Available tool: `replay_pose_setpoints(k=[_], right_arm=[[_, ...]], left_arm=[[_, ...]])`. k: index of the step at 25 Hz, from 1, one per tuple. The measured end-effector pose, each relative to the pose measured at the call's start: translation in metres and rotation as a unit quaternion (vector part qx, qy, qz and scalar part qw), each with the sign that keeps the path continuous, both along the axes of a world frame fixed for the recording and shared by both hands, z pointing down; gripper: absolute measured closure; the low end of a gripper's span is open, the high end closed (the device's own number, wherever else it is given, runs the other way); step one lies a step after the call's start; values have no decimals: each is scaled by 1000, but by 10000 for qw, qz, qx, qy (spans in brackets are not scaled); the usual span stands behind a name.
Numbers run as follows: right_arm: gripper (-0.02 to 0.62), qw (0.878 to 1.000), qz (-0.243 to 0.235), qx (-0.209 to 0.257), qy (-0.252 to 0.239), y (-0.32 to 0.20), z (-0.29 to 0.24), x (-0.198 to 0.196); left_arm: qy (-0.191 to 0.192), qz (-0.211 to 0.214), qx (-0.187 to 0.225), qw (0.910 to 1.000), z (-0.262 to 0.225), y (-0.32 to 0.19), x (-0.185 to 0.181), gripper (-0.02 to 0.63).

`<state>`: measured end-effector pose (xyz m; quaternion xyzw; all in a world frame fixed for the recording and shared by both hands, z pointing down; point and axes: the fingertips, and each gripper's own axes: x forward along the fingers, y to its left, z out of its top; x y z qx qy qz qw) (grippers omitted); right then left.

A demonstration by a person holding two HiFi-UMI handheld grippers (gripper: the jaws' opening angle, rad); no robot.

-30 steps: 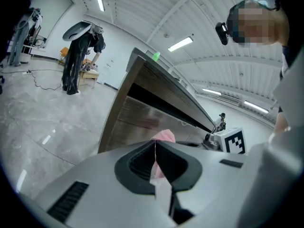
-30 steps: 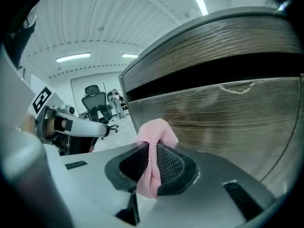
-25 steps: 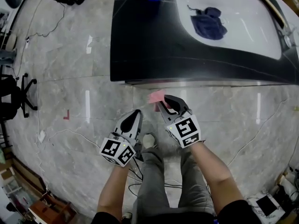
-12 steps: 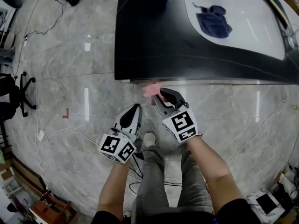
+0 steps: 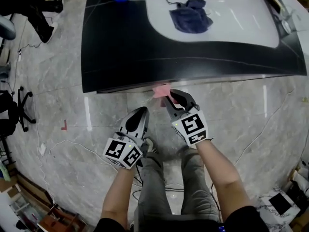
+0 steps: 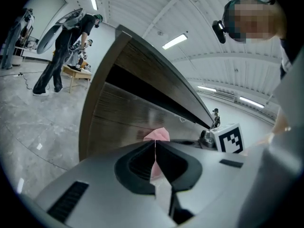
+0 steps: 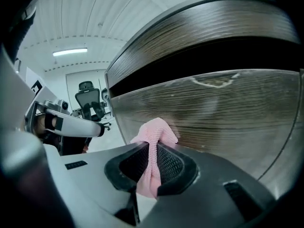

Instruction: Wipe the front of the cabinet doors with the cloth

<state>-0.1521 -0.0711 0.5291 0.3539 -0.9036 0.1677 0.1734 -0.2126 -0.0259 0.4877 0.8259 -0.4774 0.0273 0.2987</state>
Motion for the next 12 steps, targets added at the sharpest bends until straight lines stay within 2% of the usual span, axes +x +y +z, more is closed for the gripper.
replay_pose_setpoints(k=[12], right_arm=[[541,9988,428,49,239,-14,0,120]], left_arm=[[61,536,-44,9985,2,-6,108,595]])
